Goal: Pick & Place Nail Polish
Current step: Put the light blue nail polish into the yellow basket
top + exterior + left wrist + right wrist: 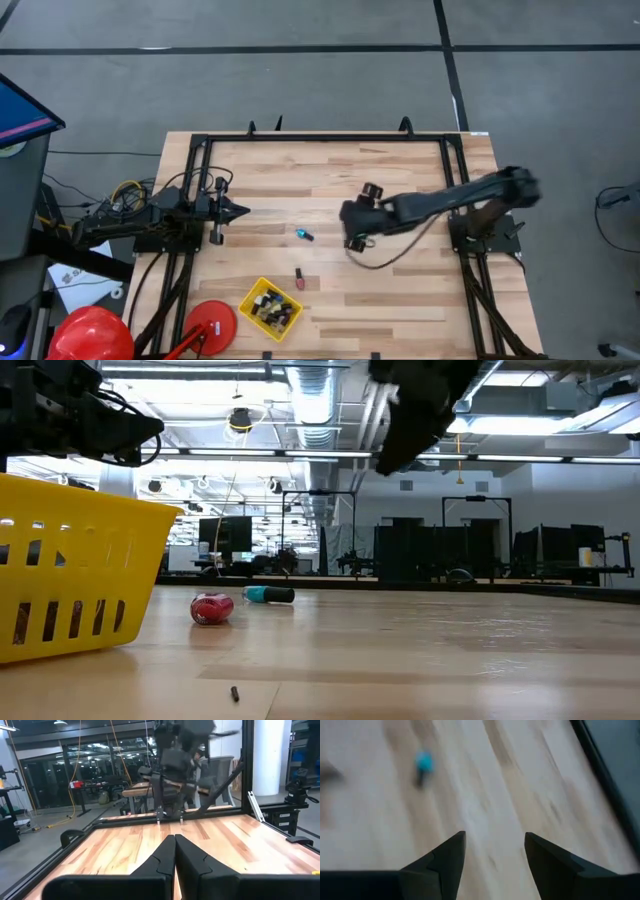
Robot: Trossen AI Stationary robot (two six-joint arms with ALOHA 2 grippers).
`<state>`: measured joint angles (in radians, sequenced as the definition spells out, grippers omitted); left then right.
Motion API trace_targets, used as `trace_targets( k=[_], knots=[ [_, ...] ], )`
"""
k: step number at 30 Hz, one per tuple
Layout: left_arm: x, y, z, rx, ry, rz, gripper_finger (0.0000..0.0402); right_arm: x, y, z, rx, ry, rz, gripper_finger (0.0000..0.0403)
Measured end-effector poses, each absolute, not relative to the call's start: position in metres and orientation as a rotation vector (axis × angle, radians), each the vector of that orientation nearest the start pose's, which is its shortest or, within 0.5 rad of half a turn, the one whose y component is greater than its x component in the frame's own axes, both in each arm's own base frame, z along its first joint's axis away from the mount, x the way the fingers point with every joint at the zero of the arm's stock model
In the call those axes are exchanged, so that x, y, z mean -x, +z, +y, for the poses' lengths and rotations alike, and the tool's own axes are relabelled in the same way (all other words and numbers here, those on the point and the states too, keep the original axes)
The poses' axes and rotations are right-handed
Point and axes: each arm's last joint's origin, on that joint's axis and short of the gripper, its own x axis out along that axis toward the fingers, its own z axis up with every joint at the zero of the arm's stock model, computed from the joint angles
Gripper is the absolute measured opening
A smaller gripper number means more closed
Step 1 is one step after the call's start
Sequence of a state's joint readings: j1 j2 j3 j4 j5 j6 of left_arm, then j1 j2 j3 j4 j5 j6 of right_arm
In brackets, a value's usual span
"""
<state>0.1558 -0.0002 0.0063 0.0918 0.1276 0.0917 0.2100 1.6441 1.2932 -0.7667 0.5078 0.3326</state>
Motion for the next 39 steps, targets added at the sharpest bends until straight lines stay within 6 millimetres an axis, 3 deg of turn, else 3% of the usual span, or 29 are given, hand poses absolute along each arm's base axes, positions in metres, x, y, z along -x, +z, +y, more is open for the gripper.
trace_targets(
  k=[5,9,21,28,39],
  knots=[
    [-0.096,0.175,0.011,-0.106,0.033,-0.097,0.0001,-0.305,0.241,0.052,-0.063,-0.314,0.613,0.018],
    [-0.096,0.175,0.011,-0.106,0.033,-0.097,0.0001,-0.308,0.216,0.048,-0.065,-0.312,0.518,0.0176],
    [-0.096,0.175,0.011,-0.106,0.032,-0.098,0.0001,-0.366,0.145,0.043,0.013,-0.292,0.533,0.0249],
    [-0.096,0.175,0.011,-0.106,0.033,-0.099,0.0001,-0.394,0.116,0.046,-0.004,-0.233,0.557,0.0255],
    [-0.096,0.175,0.011,-0.106,0.032,-0.099,0.0001,-0.402,0.083,0.034,-0.045,-0.282,0.615,0.0254]
  ],
)
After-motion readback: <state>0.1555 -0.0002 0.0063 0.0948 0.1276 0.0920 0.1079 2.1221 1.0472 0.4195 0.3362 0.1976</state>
